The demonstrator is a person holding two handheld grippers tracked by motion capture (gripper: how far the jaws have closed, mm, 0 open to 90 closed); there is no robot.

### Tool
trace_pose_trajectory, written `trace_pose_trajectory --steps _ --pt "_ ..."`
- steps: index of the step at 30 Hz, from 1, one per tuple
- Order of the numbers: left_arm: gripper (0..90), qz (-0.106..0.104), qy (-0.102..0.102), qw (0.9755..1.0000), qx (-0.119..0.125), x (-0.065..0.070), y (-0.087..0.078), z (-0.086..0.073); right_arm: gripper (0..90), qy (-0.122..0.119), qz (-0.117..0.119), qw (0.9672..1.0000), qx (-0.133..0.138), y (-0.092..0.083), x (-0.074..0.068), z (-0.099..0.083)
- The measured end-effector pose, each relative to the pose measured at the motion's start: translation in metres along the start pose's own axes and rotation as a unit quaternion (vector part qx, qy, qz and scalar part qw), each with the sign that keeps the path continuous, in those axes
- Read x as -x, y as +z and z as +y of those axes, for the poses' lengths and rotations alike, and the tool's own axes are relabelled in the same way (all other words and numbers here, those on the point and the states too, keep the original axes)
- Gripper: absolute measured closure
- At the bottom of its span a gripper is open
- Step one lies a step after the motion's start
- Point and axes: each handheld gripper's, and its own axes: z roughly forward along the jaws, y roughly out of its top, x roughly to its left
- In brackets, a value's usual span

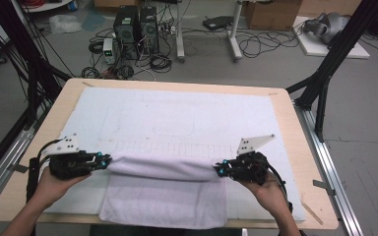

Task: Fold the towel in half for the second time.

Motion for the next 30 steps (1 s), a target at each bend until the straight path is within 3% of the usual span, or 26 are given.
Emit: trace_pose_trajectory --steps 3,5,7,10,14,18,23,30 --pt "79.1 -0.023 0.011 0.9996 -0.007 0.02 -0.008 -0.017 81.4 -0.014 0.021 0.9996 -0.008 -0.003 -0.018 -0.013" --pt "66.4 -0.032 0.011 0.9991 -0.024 0.027 -0.013 -0.027 72.1 -0.015 0.036 0.9992 -0.012 -0.004 -0.025 -0.023" --pt "63.1 -0.029 0.014 0.999 -0.031 0.029 -0.016 -0.031 69.5 -0.007 0.045 0.9989 -0.012 -0.006 -0.027 -0.03" --pt "58.6 -0.019 0.004 0.9994 -0.03 0.024 -0.016 -0.031 65.6 0.012 0.04 0.9991 0.002 -0.006 -0.019 -0.034" --pt "58.4 -0.01 0.001 0.9996 -0.026 0.014 -0.006 -0.025 64.1 0.011 0.014 0.9998 -0.001 0.001 -0.01 -0.03" --pt "58.3 0.0 -0.002 0.9996 -0.03 0.007 0.01 -0.02 61.7 0.003 0.003 0.9998 -0.018 0.013 -0.006 -0.024" --pt "55.4 0.017 -0.008 0.9986 -0.049 -0.009 0.034 -0.015 53.8 0.014 -0.039 0.9985 -0.035 0.026 0.013 -0.021" --pt "45.7 0.031 -0.024 0.9958 -0.083 -0.025 0.062 -0.016 48.5 0.035 -0.066 0.9952 -0.063 0.039 0.037 -0.024"
